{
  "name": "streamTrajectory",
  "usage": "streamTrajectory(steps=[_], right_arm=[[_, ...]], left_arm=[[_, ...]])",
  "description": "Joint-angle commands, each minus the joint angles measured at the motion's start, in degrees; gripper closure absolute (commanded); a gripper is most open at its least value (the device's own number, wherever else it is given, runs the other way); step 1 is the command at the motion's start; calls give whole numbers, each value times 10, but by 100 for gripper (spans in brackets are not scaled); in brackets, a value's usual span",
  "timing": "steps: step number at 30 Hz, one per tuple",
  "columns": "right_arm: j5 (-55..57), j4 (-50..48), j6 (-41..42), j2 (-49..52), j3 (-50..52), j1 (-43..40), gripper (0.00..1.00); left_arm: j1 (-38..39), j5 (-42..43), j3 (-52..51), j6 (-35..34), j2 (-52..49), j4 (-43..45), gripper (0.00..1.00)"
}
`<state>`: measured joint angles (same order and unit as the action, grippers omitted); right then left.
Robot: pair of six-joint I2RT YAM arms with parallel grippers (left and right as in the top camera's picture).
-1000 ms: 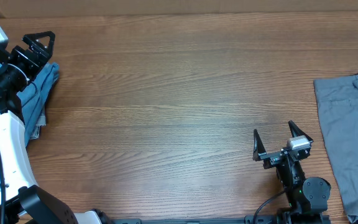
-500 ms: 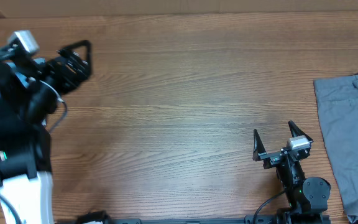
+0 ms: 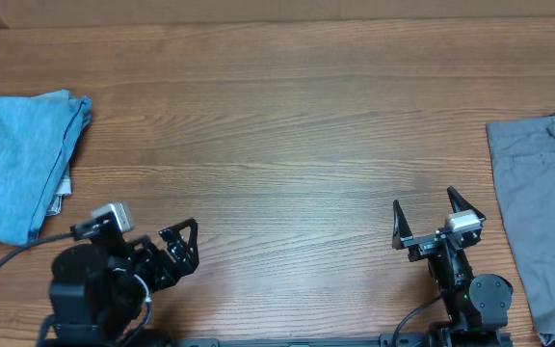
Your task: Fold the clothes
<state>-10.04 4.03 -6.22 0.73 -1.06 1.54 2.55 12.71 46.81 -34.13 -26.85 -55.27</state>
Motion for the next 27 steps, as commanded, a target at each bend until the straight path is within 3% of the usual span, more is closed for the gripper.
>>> streamTrajectory(steps=[1, 3, 7, 13, 27], right_arm=[[6, -3, 2, -5, 6, -2, 0], [6, -3, 2, -6, 6, -2, 0], [6, -3, 2, -6, 6, -2, 0], [6, -3, 2, -6, 6, -2, 0], [6, -3, 2, -6, 6, -2, 0]], left_arm=[[2, -28, -108, 30, 46, 131, 0], [2, -28, -207, 83, 77, 315, 0], [2, -29, -305, 230, 114, 506, 0], [2, -59, -357, 305, 155, 528, 0], [2, -117, -463, 310, 254, 539, 0]])
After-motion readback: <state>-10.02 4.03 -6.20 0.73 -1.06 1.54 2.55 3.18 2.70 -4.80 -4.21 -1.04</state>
